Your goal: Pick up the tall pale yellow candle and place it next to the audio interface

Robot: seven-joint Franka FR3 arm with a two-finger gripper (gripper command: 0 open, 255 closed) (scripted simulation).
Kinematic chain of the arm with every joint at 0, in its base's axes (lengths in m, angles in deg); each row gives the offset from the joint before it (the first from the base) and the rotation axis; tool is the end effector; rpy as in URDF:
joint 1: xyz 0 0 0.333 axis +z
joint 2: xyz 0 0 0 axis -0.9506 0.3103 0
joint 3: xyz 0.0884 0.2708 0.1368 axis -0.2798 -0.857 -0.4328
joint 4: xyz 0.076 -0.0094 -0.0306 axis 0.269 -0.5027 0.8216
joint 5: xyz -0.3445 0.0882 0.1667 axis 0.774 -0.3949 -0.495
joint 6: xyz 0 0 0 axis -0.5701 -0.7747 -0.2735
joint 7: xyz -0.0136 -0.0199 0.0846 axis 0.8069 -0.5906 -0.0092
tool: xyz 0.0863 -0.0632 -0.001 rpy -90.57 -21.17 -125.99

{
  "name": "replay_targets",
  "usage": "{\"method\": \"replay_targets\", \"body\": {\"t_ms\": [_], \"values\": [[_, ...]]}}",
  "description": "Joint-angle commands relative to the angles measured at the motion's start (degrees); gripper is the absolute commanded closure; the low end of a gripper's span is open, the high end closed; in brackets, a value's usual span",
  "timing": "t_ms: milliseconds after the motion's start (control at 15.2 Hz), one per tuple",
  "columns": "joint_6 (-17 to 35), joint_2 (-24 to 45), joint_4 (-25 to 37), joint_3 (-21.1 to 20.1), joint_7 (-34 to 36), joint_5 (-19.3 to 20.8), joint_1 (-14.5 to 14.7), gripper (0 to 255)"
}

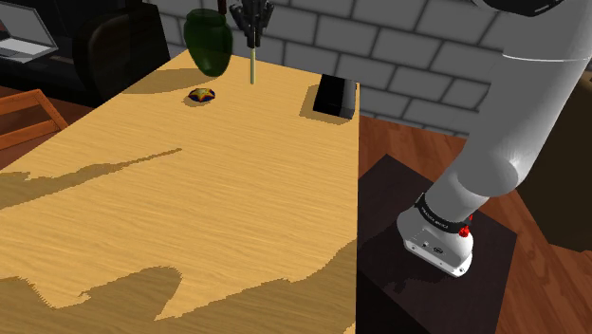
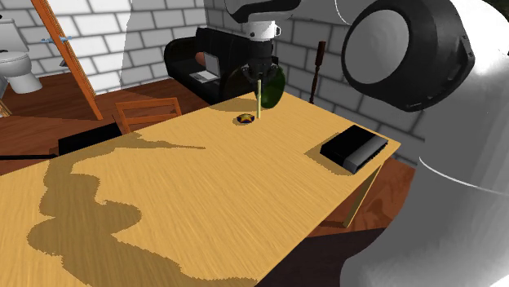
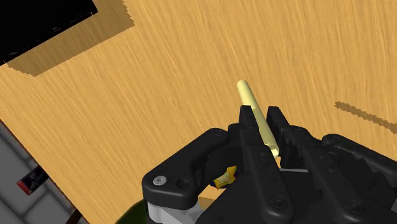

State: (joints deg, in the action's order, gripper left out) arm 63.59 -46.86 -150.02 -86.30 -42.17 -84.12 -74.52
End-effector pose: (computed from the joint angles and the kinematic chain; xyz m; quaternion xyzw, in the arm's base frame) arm 0.6239 0.1594 0.5422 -0.9980 -0.0603 0.0193 0.0030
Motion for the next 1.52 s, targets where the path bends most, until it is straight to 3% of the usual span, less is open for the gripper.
{"method": "replay_targets", "body": {"t_ms": [0,594,1056,1452], "values": [[0.8,-0.36,-1.1,0.78,-2.44,-0.26,-1.7,255],[1.59,4.34,2.86,4.38,-12.45,0.36,-7.97,255],[-0.14,12.27,12.58,7.06,-20.14,1.35,-12.29,255],[4.76,11.82,7.21,7.09,-20.0,1.32,-12.73,255]]}}
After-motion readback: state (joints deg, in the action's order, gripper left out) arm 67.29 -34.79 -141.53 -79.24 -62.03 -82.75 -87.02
